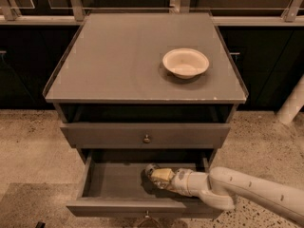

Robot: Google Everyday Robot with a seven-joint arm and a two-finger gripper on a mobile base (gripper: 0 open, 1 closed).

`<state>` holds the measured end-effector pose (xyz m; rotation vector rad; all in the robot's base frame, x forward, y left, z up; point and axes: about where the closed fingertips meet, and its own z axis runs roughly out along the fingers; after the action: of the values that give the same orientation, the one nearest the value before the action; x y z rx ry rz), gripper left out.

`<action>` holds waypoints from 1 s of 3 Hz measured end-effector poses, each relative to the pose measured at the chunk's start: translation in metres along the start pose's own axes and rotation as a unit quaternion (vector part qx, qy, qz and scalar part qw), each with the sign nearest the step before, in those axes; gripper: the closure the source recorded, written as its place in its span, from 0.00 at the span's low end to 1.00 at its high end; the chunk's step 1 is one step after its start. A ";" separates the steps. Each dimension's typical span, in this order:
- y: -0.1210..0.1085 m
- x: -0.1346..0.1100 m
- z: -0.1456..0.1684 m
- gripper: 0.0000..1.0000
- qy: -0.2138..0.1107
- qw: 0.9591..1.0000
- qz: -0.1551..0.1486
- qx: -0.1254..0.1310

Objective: Place 7up can into middle drawer

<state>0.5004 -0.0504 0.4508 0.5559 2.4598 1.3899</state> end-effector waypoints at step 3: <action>0.000 0.000 0.000 0.11 0.000 1.000 0.000 0.000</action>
Offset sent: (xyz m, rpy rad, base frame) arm 0.0000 0.0000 0.0000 0.0000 0.0000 0.0000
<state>0.5004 -0.0503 0.4508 0.5558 2.4598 1.3901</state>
